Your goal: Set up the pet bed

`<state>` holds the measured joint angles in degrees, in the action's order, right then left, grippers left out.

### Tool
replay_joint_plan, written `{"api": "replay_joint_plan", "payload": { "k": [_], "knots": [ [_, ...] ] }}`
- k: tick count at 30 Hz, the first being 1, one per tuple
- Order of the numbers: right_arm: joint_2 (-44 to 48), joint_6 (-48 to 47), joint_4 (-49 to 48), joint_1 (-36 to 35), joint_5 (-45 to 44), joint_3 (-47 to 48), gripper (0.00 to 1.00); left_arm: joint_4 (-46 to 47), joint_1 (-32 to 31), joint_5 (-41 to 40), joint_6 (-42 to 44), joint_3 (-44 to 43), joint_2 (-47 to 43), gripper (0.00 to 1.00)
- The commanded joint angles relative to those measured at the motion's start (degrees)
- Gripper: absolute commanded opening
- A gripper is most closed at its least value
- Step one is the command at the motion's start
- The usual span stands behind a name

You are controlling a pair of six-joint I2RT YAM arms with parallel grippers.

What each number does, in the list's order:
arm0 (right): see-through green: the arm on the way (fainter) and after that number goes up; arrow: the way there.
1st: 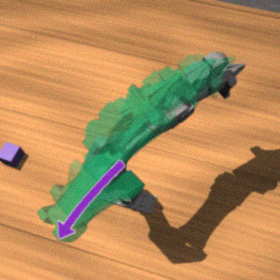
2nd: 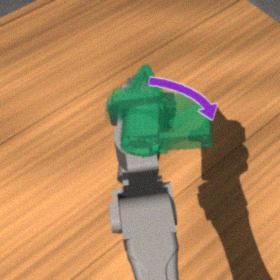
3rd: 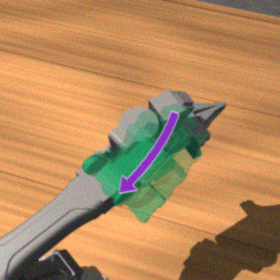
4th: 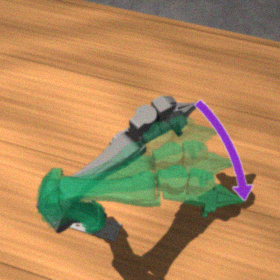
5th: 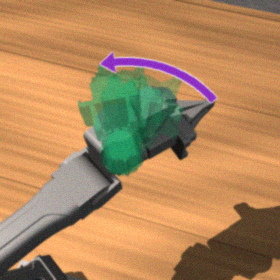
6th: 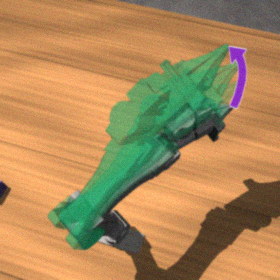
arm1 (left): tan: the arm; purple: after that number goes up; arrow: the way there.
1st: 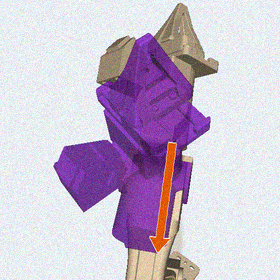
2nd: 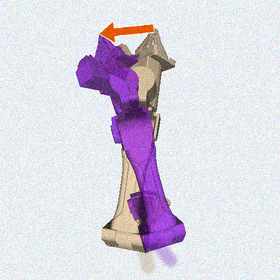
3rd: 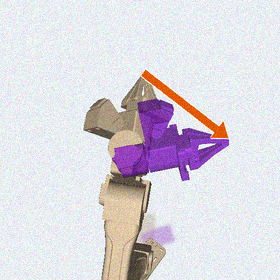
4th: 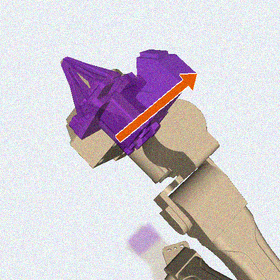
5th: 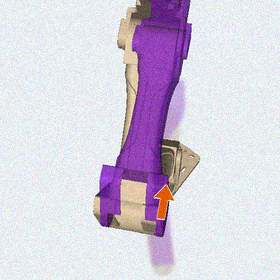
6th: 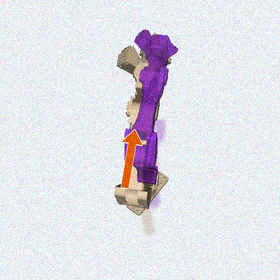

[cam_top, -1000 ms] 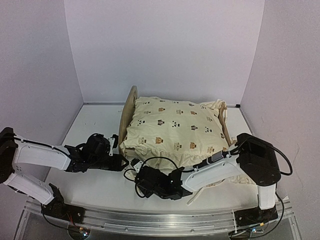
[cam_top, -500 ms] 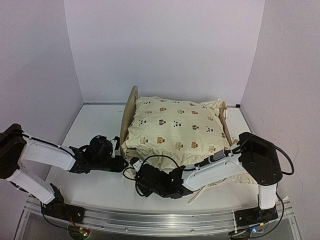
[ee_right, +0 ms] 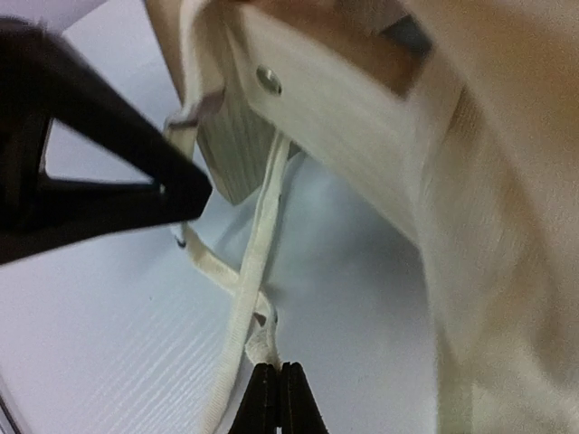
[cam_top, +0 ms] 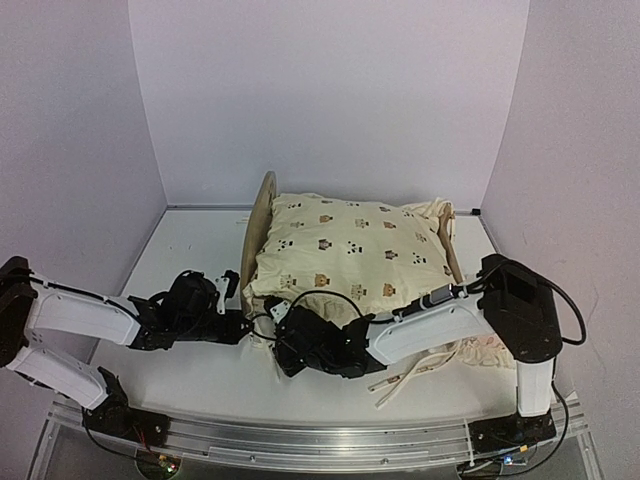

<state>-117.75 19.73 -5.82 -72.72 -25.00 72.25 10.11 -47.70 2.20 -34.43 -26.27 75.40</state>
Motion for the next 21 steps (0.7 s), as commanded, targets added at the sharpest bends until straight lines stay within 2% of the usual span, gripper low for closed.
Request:
{"api": "replay_joint_plan", "payload": {
  "k": [1,6,12,21],
  "knots": [
    [-0.5,1.5,-5.2,1.8,5.6,4.6,0.00,1.2,-0.3,1.8,0.7,1.1,-2.6,0.00],
    [-3.2,-0.1,-8.4,3.2,9.4,7.3,0.00,1.2,-0.3,2.2,0.4,1.9,-4.7,0.00],
    [-6.4,3.4,-13.0,5.8,15.2,7.0,0.00,1.2,-0.3,1.2,0.3,2.9,-6.5,0.01],
    [-10.6,6.5,-26.0,8.6,22.7,4.3,0.00,2.4,-0.3,2.0,0.0,3.8,-6.8,0.01]
  ]
}}
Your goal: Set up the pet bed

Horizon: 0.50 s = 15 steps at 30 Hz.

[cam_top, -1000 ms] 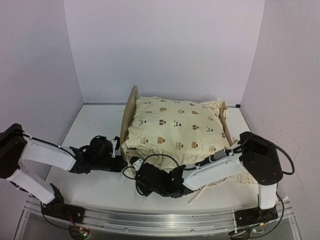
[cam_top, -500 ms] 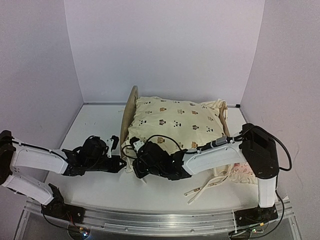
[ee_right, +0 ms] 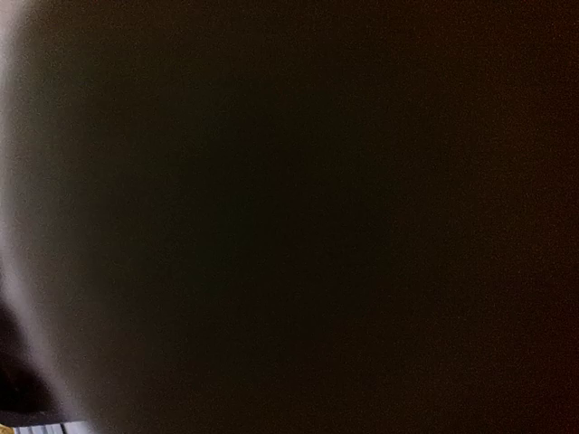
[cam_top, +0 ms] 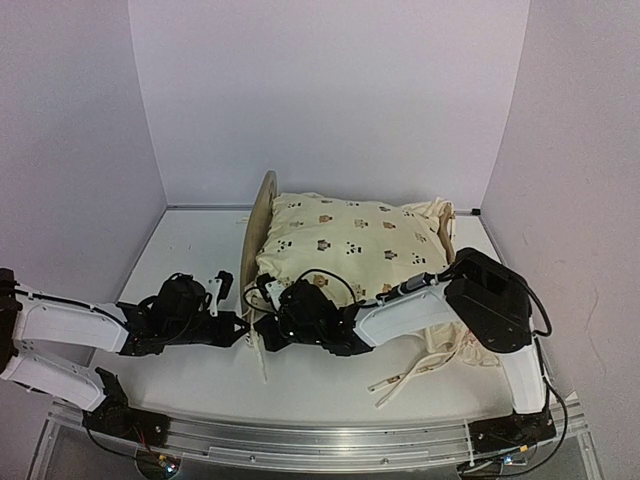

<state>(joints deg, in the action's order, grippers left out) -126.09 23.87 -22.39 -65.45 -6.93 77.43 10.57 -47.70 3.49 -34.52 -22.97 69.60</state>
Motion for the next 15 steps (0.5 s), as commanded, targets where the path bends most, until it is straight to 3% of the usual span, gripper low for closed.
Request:
{"api": "replay_joint_plan", "payload": {
  "k": [1,11,15],
  "knots": [
    [-2.9,2.7,-11.1,1.5,5.4,-1.1,0.00,1.9,-0.3,0.8,0.1,0.5,-1.0,0.01],
    [-7.0,5.5,-25.1,3.0,13.0,-2.3,0.00,-0.4,-0.3,0.9,-0.5,0.4,-4.3,0.03],
    [-8.7,6.7,-29.3,3.6,15.2,-1.8,0.00,-1.9,-0.3,0.8,-0.5,-0.2,-5.3,0.08]
  ]
}}
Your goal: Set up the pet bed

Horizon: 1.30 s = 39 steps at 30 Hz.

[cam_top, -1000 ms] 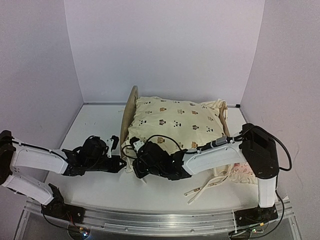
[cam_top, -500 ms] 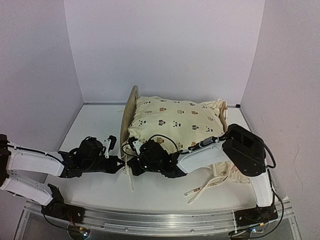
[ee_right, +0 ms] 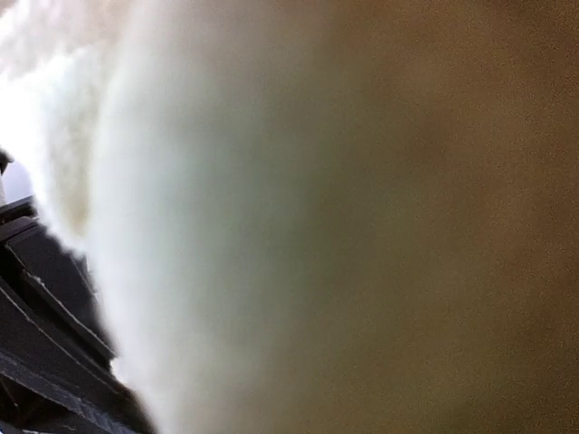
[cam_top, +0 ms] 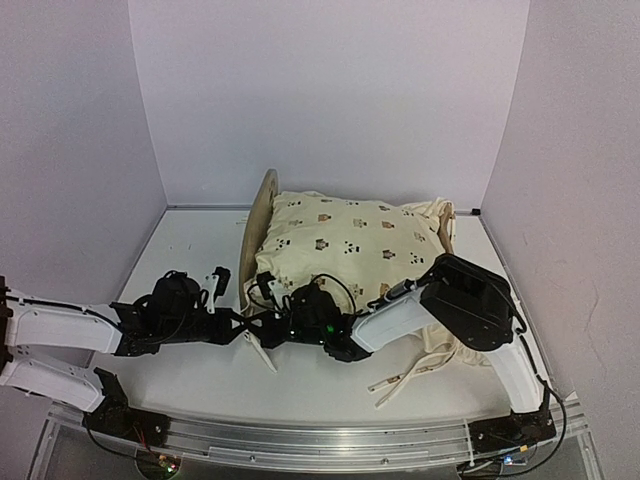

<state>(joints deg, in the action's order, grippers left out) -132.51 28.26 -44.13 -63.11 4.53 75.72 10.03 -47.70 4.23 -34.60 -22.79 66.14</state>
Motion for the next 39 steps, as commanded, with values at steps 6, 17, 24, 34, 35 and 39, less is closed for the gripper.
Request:
{"api": "replay_joint_plan", "payload": {
  "k": [6,17,24,34,35,39],
  "knots": [
    [-7.1,8.5,-17.2,3.1,8.3,2.1,0.00,-5.3,-0.2,-2.7,-1.4,-1.5,-3.3,0.39],
    [-10.7,9.2,-20.5,3.5,10.9,6.0,0.00,-20.4,-0.2,-14.3,-5.1,-5.1,-12.5,0.56],
    [-11.0,8.7,-20.8,3.5,11.0,5.8,0.00,-25.5,1.1,-17.6,-9.2,-9.1,-9.0,0.50],
    [-11.1,8.7,-21.3,3.5,10.8,5.8,0.00,-16.7,10.0,-4.2,-7.7,-7.9,-5.9,0.31],
    [-11.1,8.7,-21.3,3.6,10.8,5.8,0.00,-15.4,10.9,-1.5,-7.3,-7.3,-5.9,0.30],
    [-11.1,8.7,-21.4,3.5,10.7,5.6,0.00,-11.6,12.0,4.6,-6.5,-5.8,-5.3,0.26]
  ]
}}
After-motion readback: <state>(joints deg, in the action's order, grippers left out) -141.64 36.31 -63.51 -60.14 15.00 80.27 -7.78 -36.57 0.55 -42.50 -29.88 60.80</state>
